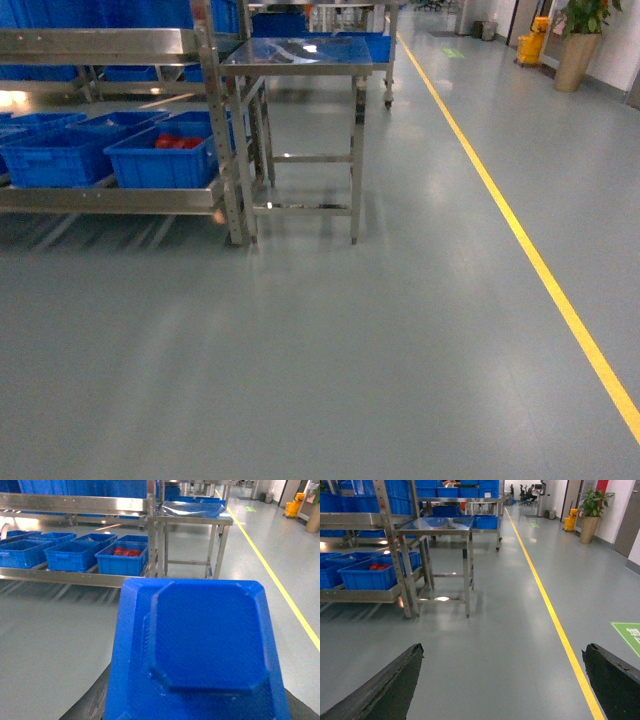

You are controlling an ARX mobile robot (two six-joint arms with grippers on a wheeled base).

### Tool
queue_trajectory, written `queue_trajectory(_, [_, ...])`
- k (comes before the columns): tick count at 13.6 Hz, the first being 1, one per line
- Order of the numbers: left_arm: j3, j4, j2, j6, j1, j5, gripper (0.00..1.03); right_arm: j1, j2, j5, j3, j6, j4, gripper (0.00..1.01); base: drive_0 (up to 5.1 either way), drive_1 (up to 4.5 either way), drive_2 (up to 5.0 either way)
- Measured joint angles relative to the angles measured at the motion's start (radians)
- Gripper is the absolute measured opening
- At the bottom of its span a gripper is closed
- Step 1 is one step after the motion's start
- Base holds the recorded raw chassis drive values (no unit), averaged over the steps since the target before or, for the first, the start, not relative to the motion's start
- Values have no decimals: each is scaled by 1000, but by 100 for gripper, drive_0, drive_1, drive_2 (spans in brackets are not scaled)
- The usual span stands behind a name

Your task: Pick blue part to blue bin on bottom shelf

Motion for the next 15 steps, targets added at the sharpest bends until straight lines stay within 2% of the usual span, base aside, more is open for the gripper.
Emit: queue_trajectory(15, [0,1,0,-1,0,2,43,0,0,0,0,0,-5,98,-4,424,-433])
